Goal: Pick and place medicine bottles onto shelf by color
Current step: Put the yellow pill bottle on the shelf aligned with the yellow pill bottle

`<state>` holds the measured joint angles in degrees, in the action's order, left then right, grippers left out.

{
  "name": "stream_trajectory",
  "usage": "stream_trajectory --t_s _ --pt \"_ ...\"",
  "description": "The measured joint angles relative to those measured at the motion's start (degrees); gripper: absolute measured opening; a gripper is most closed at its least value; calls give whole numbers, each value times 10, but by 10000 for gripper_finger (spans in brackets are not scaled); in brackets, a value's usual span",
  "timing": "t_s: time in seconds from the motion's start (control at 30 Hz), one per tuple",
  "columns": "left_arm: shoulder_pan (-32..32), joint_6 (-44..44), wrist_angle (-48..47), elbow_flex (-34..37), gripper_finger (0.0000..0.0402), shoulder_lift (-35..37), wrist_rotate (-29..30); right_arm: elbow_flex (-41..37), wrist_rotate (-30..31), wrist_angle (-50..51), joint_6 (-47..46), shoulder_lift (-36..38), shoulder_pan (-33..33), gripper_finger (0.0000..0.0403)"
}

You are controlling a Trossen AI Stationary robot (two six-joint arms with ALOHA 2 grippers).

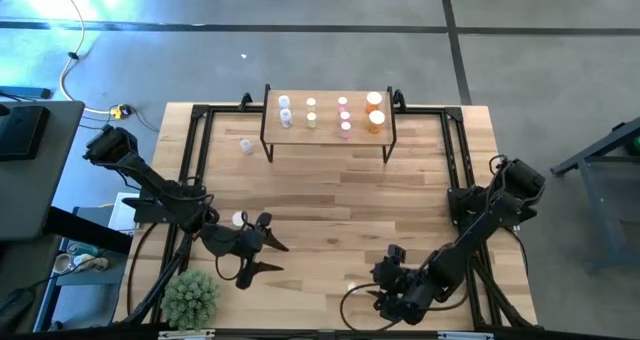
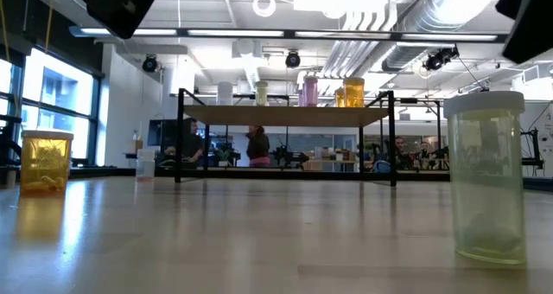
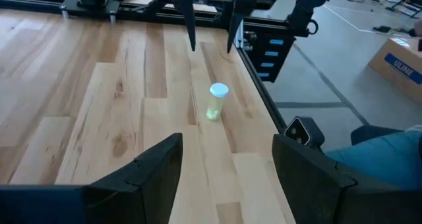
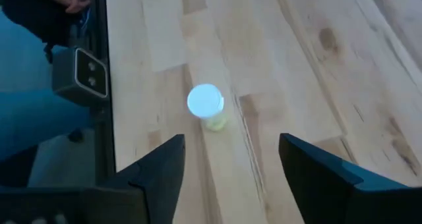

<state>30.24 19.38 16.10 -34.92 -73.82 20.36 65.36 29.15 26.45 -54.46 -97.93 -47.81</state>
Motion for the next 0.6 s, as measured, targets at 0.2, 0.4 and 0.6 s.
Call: stream_trajectory --t_s 0.2,0.4,0.6 --pt "0 0 0 0 225 0 0 0 19 -37 40 -43 2 247" --pt "0 0 0 0 225 0 0 0 30 -99 55 -78 9 248" --pt "0 0 0 0 225 0 0 0 38 -122 56 -105 15 248"
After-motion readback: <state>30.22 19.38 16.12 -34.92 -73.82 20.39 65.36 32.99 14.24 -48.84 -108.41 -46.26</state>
